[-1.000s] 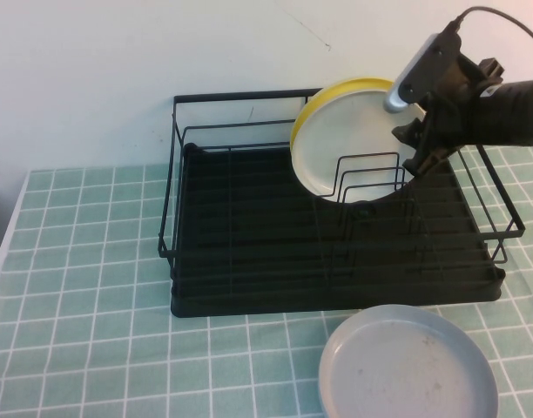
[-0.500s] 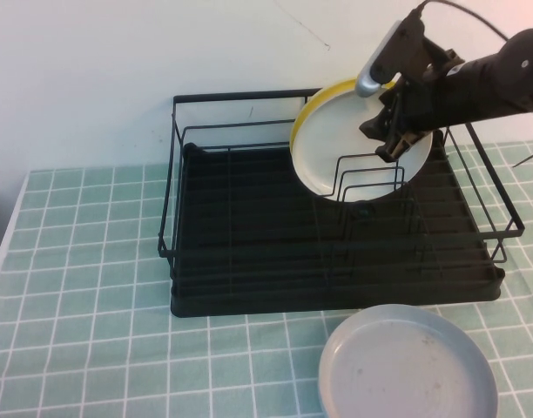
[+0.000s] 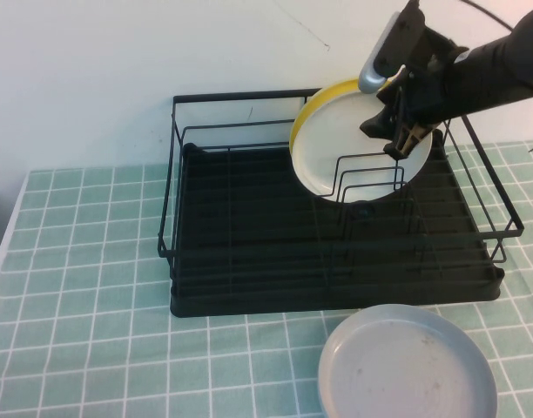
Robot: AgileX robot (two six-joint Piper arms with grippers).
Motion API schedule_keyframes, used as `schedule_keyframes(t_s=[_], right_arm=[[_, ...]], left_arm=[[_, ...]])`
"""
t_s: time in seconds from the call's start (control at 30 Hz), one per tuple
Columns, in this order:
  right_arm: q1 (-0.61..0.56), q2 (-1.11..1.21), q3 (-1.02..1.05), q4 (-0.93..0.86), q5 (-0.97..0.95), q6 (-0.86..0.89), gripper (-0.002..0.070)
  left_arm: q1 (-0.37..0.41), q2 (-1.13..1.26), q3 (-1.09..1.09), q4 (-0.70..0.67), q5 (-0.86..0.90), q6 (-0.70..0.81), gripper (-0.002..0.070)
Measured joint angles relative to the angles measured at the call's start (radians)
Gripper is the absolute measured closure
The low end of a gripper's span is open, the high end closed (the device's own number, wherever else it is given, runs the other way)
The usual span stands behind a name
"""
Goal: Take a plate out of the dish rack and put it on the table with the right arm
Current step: Grasp the plate from the shelf
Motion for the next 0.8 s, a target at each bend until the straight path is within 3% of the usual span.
schedule_keyframes(t_s=[0.4,0.8], right_arm=[[0.000,-0.039,-0.001,-0.008,-0.085,-0.185,0.0269],[0.000,0.009,-0.001,-0.008,-0.100,-0.200,0.0269]], left_arm=[[0.000,0.000,0.000,0.000,0.000,0.002,0.0678],[0.000,0.000,0.000,0.000,0.000,0.002,0.0678]])
